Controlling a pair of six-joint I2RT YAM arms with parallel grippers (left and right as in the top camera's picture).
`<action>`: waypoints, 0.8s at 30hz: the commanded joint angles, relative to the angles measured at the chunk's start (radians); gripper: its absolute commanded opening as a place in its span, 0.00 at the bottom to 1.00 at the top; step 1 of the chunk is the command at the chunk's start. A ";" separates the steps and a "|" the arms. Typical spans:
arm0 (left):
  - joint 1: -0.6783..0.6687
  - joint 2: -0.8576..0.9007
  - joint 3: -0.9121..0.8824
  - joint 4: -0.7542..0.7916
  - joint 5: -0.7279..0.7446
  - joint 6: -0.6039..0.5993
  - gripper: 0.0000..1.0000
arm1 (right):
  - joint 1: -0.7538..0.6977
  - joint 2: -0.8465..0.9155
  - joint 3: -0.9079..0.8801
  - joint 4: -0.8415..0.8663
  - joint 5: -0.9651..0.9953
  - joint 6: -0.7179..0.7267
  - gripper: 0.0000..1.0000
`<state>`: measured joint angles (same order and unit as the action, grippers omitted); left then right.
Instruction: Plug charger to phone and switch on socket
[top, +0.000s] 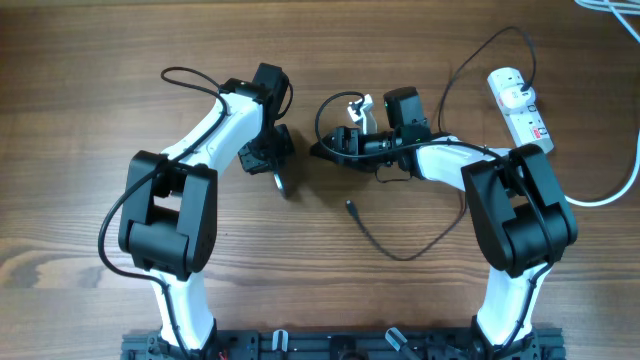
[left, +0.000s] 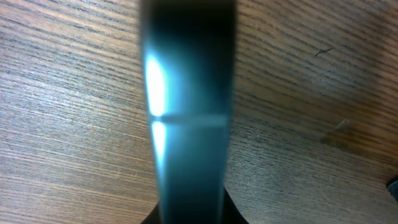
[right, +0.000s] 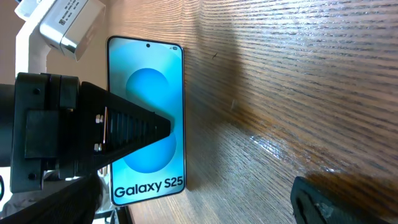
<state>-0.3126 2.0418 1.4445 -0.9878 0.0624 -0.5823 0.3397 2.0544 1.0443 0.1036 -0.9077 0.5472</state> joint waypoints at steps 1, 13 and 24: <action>0.005 0.001 -0.008 -0.002 0.016 -0.009 0.04 | -0.006 0.044 -0.025 -0.034 0.179 -0.023 1.00; 0.126 -0.041 -0.008 0.079 0.826 0.385 0.04 | -0.006 0.044 -0.025 -0.037 0.174 0.032 1.00; 0.247 -0.041 -0.008 -0.162 1.250 0.872 0.04 | -0.008 0.040 -0.025 -0.046 0.166 0.027 0.04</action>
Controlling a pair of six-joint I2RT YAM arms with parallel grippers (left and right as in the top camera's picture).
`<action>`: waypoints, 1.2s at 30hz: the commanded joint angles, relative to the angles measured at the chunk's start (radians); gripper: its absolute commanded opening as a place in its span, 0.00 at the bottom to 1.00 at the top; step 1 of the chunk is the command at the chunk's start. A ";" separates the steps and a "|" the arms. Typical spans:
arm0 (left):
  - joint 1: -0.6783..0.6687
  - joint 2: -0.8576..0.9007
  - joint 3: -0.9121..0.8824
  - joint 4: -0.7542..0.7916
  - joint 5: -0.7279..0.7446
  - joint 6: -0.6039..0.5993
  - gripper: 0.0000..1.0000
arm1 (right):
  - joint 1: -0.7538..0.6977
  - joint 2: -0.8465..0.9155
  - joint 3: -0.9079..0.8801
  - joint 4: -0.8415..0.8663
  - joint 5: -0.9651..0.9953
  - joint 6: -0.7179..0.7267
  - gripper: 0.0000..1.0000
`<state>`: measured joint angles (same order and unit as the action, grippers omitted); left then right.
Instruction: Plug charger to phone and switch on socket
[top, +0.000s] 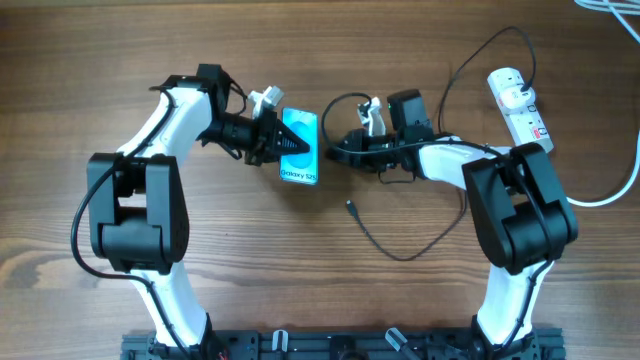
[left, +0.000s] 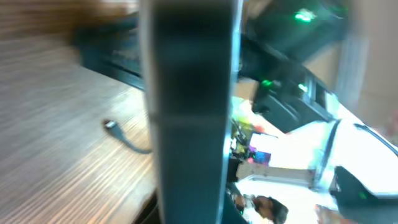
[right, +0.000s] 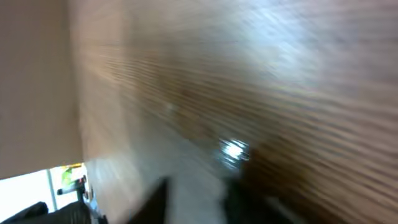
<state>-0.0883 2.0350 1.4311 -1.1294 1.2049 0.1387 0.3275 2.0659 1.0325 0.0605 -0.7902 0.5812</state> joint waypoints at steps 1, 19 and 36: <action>0.027 -0.034 0.005 -0.023 0.107 0.172 0.04 | 0.005 0.026 -0.013 -0.002 0.039 -0.021 0.04; 0.023 -0.034 0.005 -0.032 -0.091 0.295 0.04 | -0.032 0.021 -0.012 0.453 -0.650 0.086 0.04; 0.061 -0.035 -0.009 -0.557 0.372 0.789 0.04 | -0.173 -0.074 -0.040 0.843 -0.649 0.453 0.05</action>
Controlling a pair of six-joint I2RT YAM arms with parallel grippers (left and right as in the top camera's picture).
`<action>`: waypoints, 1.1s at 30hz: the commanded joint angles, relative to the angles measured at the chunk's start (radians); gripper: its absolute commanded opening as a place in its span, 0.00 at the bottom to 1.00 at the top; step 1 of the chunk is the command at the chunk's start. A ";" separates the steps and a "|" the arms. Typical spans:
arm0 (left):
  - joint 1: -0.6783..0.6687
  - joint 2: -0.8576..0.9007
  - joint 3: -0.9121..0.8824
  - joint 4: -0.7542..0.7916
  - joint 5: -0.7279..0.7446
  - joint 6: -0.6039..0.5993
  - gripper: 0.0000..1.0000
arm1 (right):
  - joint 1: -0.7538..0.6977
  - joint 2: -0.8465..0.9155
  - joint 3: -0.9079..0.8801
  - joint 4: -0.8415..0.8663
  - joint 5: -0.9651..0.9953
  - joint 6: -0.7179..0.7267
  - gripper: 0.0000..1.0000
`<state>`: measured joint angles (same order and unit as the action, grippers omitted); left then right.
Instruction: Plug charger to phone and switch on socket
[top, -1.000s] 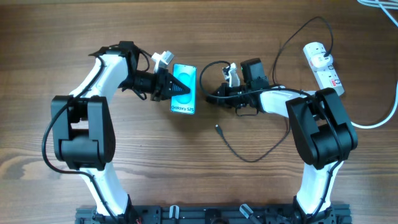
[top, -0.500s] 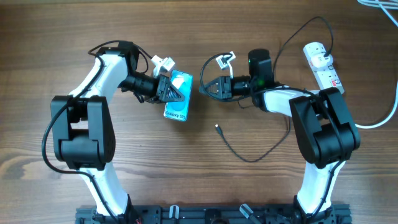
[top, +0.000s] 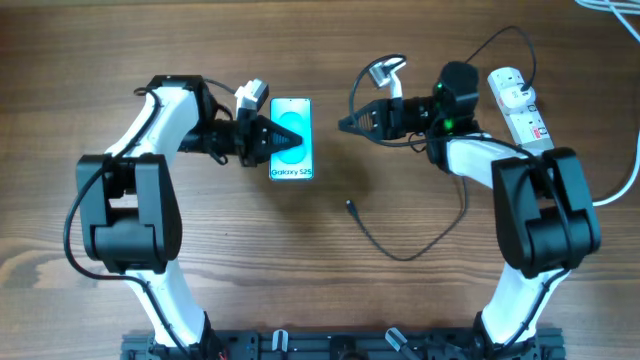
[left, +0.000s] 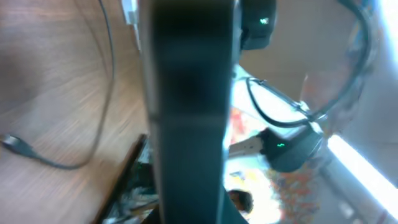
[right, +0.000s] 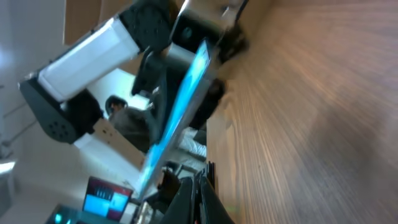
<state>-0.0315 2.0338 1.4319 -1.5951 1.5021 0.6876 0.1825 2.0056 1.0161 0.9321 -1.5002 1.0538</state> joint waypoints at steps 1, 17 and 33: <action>0.004 -0.042 -0.024 -0.091 0.075 0.240 0.04 | -0.034 -0.013 -0.040 -0.060 0.093 -0.058 0.05; 0.005 -0.042 -0.099 0.135 -0.027 0.244 0.04 | -0.040 -0.013 -0.141 -0.872 0.568 -0.613 0.04; -0.212 -0.042 -0.100 0.751 -1.289 -1.055 0.04 | -0.036 -0.013 -0.141 -0.912 0.652 -0.605 0.10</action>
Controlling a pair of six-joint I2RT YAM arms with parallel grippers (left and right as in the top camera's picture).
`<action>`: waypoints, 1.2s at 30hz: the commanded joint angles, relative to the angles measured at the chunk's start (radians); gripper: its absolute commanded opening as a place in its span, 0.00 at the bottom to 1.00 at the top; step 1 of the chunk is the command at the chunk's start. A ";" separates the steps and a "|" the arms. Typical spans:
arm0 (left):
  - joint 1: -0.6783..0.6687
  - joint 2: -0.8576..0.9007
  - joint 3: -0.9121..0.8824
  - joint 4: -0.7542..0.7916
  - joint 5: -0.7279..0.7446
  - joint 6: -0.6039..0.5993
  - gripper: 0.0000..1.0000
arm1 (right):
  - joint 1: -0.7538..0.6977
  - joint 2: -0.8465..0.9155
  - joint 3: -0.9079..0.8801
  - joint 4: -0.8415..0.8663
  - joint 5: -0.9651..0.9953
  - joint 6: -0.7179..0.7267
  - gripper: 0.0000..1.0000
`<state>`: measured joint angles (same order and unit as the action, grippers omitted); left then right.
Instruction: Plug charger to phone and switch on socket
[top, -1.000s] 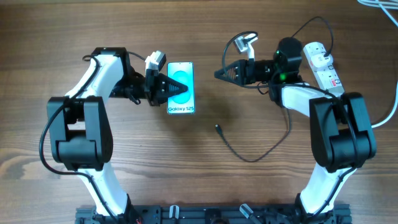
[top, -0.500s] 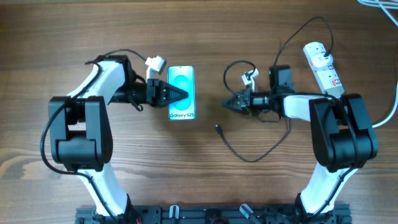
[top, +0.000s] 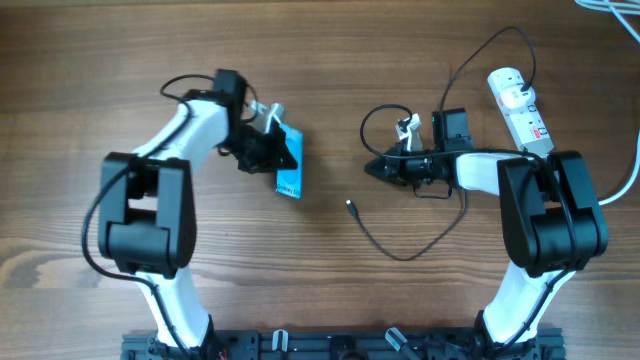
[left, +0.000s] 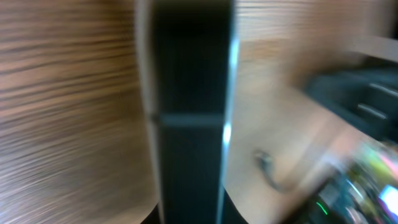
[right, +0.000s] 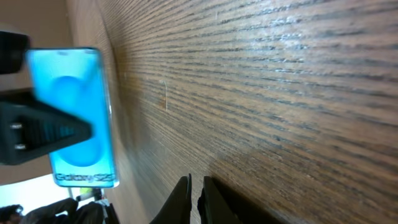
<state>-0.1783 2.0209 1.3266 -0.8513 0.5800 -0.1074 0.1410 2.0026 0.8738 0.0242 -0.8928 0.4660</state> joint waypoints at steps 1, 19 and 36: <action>-0.093 -0.029 0.006 0.007 -0.438 -0.278 0.04 | 0.006 -0.010 0.001 -0.004 0.044 -0.018 0.11; -0.223 -0.031 0.013 -0.005 -0.653 -0.328 0.04 | 0.005 -0.010 0.001 -0.007 0.048 -0.018 0.13; -0.037 -0.287 0.155 -0.100 0.105 -0.126 0.04 | -0.045 -0.165 0.027 -0.257 -0.013 -0.243 0.24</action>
<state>-0.3027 1.8336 1.4525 -0.9543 0.3180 -0.3531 0.1162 1.9671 0.8799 -0.1310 -0.9421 0.3721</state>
